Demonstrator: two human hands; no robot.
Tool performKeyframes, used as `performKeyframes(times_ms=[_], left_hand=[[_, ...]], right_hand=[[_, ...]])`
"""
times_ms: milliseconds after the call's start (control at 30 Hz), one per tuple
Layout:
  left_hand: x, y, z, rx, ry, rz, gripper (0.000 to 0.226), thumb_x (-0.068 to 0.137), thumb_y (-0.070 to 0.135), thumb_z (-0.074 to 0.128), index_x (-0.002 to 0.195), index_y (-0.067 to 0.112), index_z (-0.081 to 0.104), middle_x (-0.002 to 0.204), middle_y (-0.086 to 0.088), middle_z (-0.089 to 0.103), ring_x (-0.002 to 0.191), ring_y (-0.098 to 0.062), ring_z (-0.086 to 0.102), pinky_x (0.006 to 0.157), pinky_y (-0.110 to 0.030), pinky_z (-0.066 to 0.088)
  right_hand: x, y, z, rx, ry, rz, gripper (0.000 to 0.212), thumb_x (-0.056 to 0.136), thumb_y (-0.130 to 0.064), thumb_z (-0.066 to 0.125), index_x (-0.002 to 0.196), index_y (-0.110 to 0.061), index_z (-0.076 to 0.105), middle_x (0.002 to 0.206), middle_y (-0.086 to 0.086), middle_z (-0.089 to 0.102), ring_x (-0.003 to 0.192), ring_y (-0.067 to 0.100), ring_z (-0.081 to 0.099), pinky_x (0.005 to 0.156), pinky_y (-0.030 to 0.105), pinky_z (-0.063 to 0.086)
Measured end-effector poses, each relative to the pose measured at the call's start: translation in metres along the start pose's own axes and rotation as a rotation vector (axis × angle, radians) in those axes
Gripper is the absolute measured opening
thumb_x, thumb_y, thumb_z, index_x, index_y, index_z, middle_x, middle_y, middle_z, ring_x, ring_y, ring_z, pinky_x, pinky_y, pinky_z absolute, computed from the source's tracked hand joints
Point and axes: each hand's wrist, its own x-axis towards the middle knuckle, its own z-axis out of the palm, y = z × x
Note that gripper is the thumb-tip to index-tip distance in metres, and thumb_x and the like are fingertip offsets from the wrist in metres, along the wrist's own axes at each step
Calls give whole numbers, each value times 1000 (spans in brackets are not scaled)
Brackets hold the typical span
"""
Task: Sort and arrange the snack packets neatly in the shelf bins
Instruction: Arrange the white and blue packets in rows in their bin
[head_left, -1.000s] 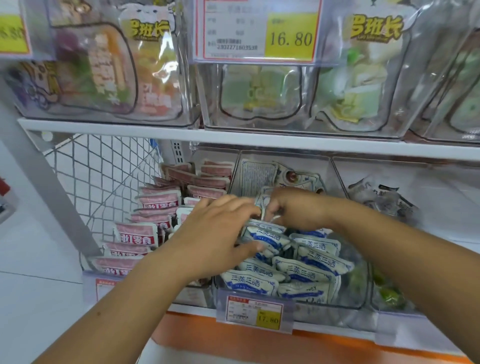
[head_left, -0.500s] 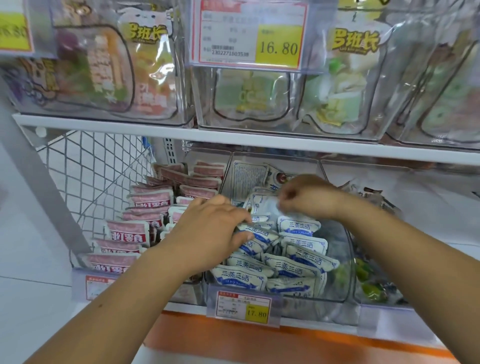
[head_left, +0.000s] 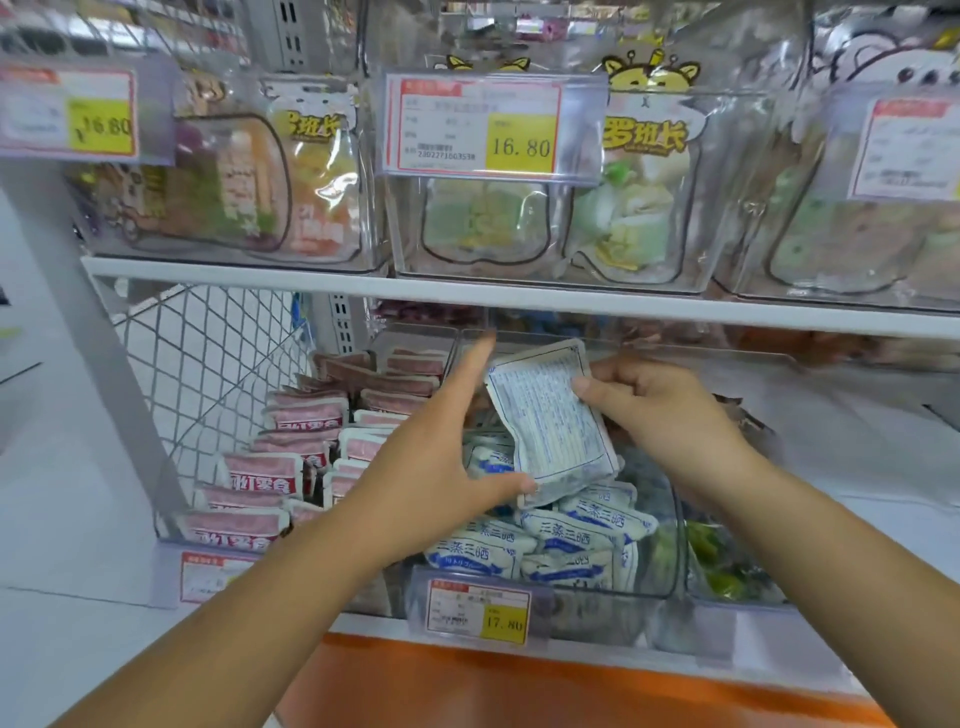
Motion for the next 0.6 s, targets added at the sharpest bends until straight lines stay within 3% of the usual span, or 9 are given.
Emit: performKeyframes(times_ms=[100,167,200,267,333,433,467,533,600], left_hand=[[-7,7,-3,58,-125,17,121,64,47,85,133,71,-13,148,37,-20,135,17,-9,109,-23,20],[-10,3,-3,199,-175,102,109,65,50,83,141,64,7,149,35,-26,140,9,-14,112,-26,16],[-10,-1,-1,268,-130,179,99,67,48,83,143,58,20,154,29,-17,144,1,-8,114,-29,15],[-9,-8,1,297,18,265,72,74,34,82,136,47,46,155,21,21,142,-8,20,113,-36,26],[-9,-13,0,271,142,237,51,80,24,78,122,45,60,131,23,53,119,-8,44,94,-31,39],[-12,-7,-6,174,111,84,6,83,57,60,88,55,62,73,21,61,71,-2,49,61,-27,37],[-12,-3,-7,101,91,37,19,79,66,52,77,49,61,62,16,55,60,-3,46,57,-28,35],[-12,4,-6,-5,28,1,47,76,71,46,75,27,61,58,1,50,53,-4,44,54,-30,33],[-11,10,-5,-42,-16,-6,67,77,69,45,81,3,57,68,-17,52,52,-4,49,54,-29,34]], right_hand=[[-5,1,2,81,-1,96,17,88,-30,67,86,-14,73,88,20,71,73,21,59,67,34,49],[-9,0,4,128,-38,152,18,90,-28,65,93,-11,72,87,20,69,71,19,58,59,26,48],[-11,-2,4,166,-80,180,17,91,-24,63,99,-11,71,88,16,71,70,17,61,57,24,49],[-17,-6,6,252,-195,236,21,94,-18,60,114,-12,66,95,14,73,69,17,66,52,23,52],[-21,-11,6,165,-245,227,27,93,-24,61,120,-21,62,98,13,73,71,21,67,58,27,56],[-28,-20,-1,-232,-205,21,30,90,-53,50,109,-38,66,102,-8,70,79,8,67,79,29,55],[-31,-22,-3,-302,-206,-36,37,86,-62,41,105,-43,66,105,-18,65,85,-2,62,85,26,50],[-35,-23,-4,-243,-212,-26,51,80,-75,29,99,-46,67,112,-25,61,98,-8,56,98,29,40],[-34,-19,-3,-73,-266,-5,68,72,-89,31,101,-42,71,112,-12,70,101,9,66,100,39,43]])
